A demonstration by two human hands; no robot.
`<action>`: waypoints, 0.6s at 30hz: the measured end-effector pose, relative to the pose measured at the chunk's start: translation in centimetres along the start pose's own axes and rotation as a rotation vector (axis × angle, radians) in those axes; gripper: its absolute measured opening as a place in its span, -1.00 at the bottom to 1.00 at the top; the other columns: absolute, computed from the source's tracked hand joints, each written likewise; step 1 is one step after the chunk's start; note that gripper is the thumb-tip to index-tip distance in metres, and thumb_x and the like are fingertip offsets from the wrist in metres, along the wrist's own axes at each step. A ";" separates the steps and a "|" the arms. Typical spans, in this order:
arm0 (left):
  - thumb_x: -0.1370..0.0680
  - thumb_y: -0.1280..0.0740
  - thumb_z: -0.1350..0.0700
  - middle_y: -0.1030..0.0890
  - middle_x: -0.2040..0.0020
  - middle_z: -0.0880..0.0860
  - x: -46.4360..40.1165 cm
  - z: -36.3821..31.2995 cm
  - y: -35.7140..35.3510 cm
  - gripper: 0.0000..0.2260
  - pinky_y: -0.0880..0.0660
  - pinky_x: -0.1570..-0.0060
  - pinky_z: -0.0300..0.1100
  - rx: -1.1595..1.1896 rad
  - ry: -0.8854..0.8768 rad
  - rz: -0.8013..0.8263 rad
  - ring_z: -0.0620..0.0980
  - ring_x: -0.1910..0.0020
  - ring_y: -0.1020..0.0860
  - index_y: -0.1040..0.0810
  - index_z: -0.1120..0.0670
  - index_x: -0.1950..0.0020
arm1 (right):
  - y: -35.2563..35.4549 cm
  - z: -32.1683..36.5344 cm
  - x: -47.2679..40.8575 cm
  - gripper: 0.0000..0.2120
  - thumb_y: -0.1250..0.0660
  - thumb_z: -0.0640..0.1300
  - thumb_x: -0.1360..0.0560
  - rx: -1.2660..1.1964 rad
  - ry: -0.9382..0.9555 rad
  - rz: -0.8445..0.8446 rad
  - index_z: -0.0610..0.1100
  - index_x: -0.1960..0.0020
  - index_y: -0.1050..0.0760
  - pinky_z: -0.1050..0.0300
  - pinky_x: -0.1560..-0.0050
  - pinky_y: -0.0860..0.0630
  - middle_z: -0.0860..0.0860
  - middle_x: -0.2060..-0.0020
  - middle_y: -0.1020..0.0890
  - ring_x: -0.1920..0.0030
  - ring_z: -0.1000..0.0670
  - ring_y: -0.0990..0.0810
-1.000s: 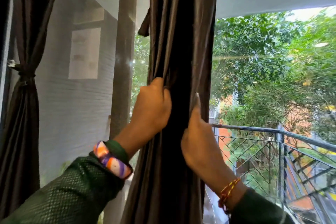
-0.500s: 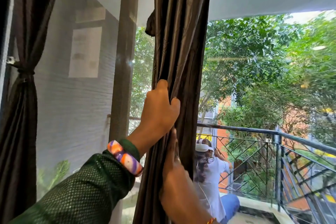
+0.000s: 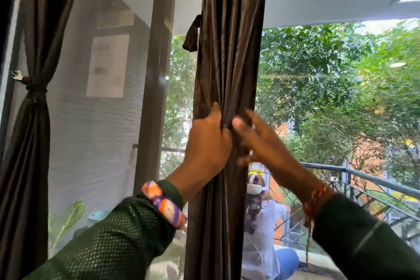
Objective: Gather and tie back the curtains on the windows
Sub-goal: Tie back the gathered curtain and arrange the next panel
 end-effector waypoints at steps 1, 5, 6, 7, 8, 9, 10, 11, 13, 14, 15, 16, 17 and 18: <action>-0.52 -0.16 0.08 -0.63 0.07 0.24 0.2 -0.6 -0.5 -0.57 -0.54 0.16 -0.08 0.013 -0.038 0.037 0.22 0.15 -0.59 -0.36 0.19 -0.37 | 0.7 1.7 -1.2 -0.49 -0.26 0.12 -0.50 0.004 0.043 -0.047 -0.01 -0.39 -0.30 0.19 0.42 -0.52 0.09 0.04 -0.58 0.16 0.15 -0.59; -0.55 -0.17 0.09 -0.61 0.00 0.23 0.0 -3.3 -2.3 -0.63 -0.53 0.07 0.07 -0.107 -0.072 0.132 0.30 0.02 -0.56 -0.34 0.17 -0.33 | 2.2 6.0 -4.8 -0.29 -0.44 0.31 -0.14 0.147 0.058 -0.186 -0.16 -0.11 -0.52 -0.17 0.29 -0.64 -0.14 0.02 -0.66 0.13 -0.10 -0.67; -0.55 -0.18 0.12 -0.60 0.00 0.23 -0.1 -3.7 -2.5 -0.69 -0.52 0.07 0.06 -0.131 -0.082 0.123 0.30 -0.01 -0.55 -0.38 0.19 -0.27 | 2.5 6.1 -5.4 -0.29 -0.45 0.27 -0.10 0.186 0.057 -0.208 -0.18 -0.07 -0.54 -0.26 0.27 -0.61 -0.18 0.03 -0.66 0.12 -0.15 -0.67; -0.55 -0.19 0.13 -0.60 0.01 0.24 -0.1 -4.1 -2.8 -0.73 -0.52 0.07 0.05 -0.143 -0.098 0.114 0.30 -0.01 -0.54 -0.41 0.19 -0.22 | 2.7 6.0 -6.0 -0.39 -0.47 0.19 -0.13 0.235 0.070 -0.217 -0.20 -0.01 -0.54 -0.29 0.26 -0.60 -0.19 0.06 -0.66 0.12 -0.19 -0.67; -0.55 -0.20 0.13 -0.60 0.03 0.24 -0.2 -4.2 -3.0 -0.74 -0.52 0.09 0.05 -0.141 -0.121 0.108 0.30 0.01 -0.54 -0.41 0.18 -0.20 | 3.0 6.0 -6.3 -0.55 -0.46 0.06 -0.19 0.295 0.082 -0.228 -0.21 0.06 -0.52 -0.29 0.25 -0.60 -0.21 0.09 -0.65 0.12 -0.23 -0.65; -0.54 -0.21 0.11 -0.60 0.05 0.24 -0.3 -4.0 -3.1 -0.72 -0.52 0.12 0.04 -0.118 -0.144 0.122 0.30 0.03 -0.55 -0.40 0.16 -0.23 | 3.3 5.8 -6.7 -0.69 -0.40 -0.08 -0.24 0.342 0.085 -0.244 -0.23 0.10 -0.50 -0.30 0.25 -0.59 -0.24 0.11 -0.64 0.12 -0.27 -0.64; -0.52 -0.22 0.07 -0.61 0.09 0.23 -0.5 -3.9 -3.1 -0.67 -0.53 0.15 0.02 -0.074 -0.177 0.156 0.29 0.07 -0.56 -0.39 0.11 -0.27 | 3.8 5.5 -7.0 -0.73 -0.32 -0.16 -0.24 0.373 0.083 -0.259 -0.27 0.11 -0.49 -0.30 0.24 -0.58 -0.27 0.12 -0.62 0.12 -0.29 -0.63; -0.49 -0.24 0.00 -0.63 0.13 0.20 -0.7 -3.7 -2.9 -0.63 -0.53 0.18 -0.01 -0.015 -0.206 0.208 0.25 0.11 -0.58 -0.41 0.07 -0.28 | 4.2 5.2 -7.2 -0.70 -0.24 -0.19 -0.23 0.391 0.085 -0.261 -0.29 0.09 -0.49 -0.28 0.22 -0.59 -0.28 0.14 -0.60 0.13 -0.28 -0.62; -0.42 -0.25 -0.14 -0.66 0.17 0.12 -1.6 -3.3 -2.1 -0.57 -0.53 0.22 -0.12 0.137 -0.240 0.297 0.09 0.17 -0.62 -0.52 0.06 -0.19 | 4.9 4.6 -7.7 -0.65 -0.17 -0.18 -0.22 0.422 0.093 -0.248 -0.29 0.06 -0.48 -0.19 0.17 -0.61 -0.24 0.15 -0.58 0.14 -0.24 -0.60; -0.40 -0.25 -0.17 -0.67 0.17 0.10 -2.1 -3.1 -1.6 -0.57 -0.54 0.21 -0.13 0.202 -0.227 0.306 0.01 0.19 -0.63 -0.58 0.08 -0.11 | 5.3 4.4 -7.7 -0.63 -0.14 -0.16 -0.20 0.432 0.096 -0.246 -0.27 0.05 -0.48 -0.20 0.15 -0.60 -0.22 0.14 -0.58 0.13 -0.23 -0.59; -0.41 -0.28 -0.18 -0.68 0.18 0.10 -3.0 -2.9 -1.2 -0.58 -0.56 0.19 -0.12 0.263 -0.188 0.286 -0.04 0.21 -0.63 -0.62 0.12 -0.04 | 5.7 4.3 -7.8 -0.61 -0.13 -0.14 -0.19 0.437 0.103 -0.251 -0.25 0.05 -0.48 -0.17 0.14 -0.60 -0.22 0.13 -0.58 0.12 -0.22 -0.59; -0.44 -0.33 -0.15 -0.68 0.22 0.09 -3.9 -2.6 -0.9 -0.62 -0.56 0.20 -0.12 0.329 -0.130 0.247 -0.08 0.26 -0.61 -0.64 0.15 0.01 | 5.9 4.4 -7.7 -0.59 -0.12 -0.12 -0.18 0.436 0.108 -0.256 -0.25 0.04 -0.49 -0.09 0.16 -0.59 -0.23 0.12 -0.58 0.12 -0.21 -0.59; -0.47 -0.36 -0.08 -0.66 0.27 0.05 -5.0 -2.3 -0.6 -0.68 -0.55 0.22 -0.16 0.387 -0.066 0.203 -0.11 0.30 -0.59 -0.65 0.16 0.02 | 6.2 4.6 -7.6 -0.58 -0.13 -0.10 -0.20 0.435 0.117 -0.255 -0.26 0.03 -0.50 -0.02 0.20 -0.56 -0.25 0.12 -0.59 0.12 -0.21 -0.59; -0.47 -0.38 -0.02 -0.62 0.32 0.03 -5.9 -2.2 -0.5 -0.73 -0.52 0.24 -0.20 0.432 -0.010 0.175 -0.10 0.32 -0.57 -0.65 0.16 0.02 | 6.6 4.8 -7.4 -0.58 -0.17 -0.08 -0.22 0.422 0.129 -0.251 -0.26 0.02 -0.52 -0.01 0.21 -0.53 -0.26 0.12 -0.60 0.12 -0.23 -0.60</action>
Point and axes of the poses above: each hand's wrist, its own x-axis away from the middle knuckle, its own y-axis out of the back of the hand, z = x × y, the point moved 2 cm from there along -x, towards the middle knuckle
